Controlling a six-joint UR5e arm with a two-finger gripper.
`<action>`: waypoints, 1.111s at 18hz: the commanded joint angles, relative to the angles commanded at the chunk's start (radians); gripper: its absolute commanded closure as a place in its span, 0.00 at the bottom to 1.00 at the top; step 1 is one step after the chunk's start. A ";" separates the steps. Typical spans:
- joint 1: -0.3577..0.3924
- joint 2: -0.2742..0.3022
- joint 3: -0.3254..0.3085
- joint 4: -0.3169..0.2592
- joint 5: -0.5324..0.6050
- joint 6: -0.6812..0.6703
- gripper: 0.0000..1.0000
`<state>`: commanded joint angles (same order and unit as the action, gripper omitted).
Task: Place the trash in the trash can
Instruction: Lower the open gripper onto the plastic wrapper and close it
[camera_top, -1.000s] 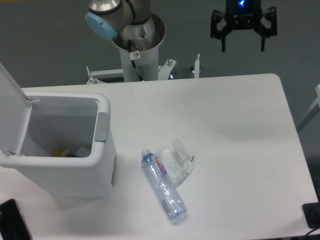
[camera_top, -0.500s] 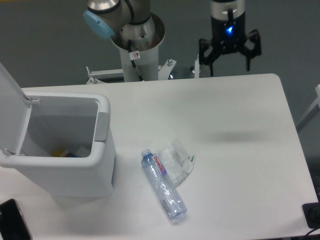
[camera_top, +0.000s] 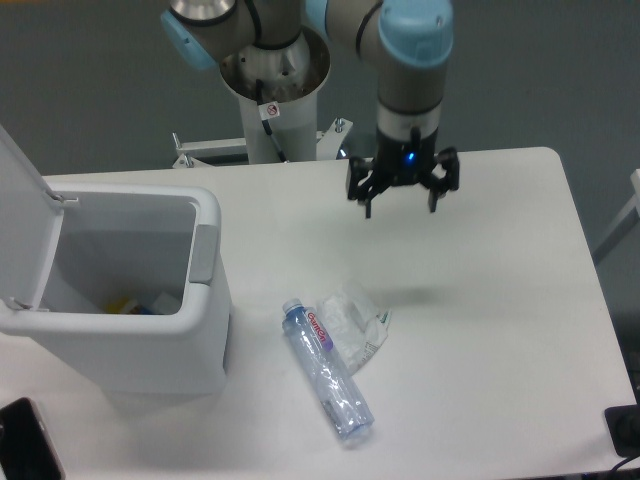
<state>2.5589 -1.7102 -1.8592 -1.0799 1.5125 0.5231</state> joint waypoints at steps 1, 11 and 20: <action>-0.015 -0.020 0.000 0.003 0.000 0.002 0.00; -0.078 -0.196 -0.008 0.158 0.008 -0.058 0.00; -0.077 -0.201 0.014 0.160 0.032 -0.061 0.81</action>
<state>2.4820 -1.9113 -1.8454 -0.9204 1.5447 0.4617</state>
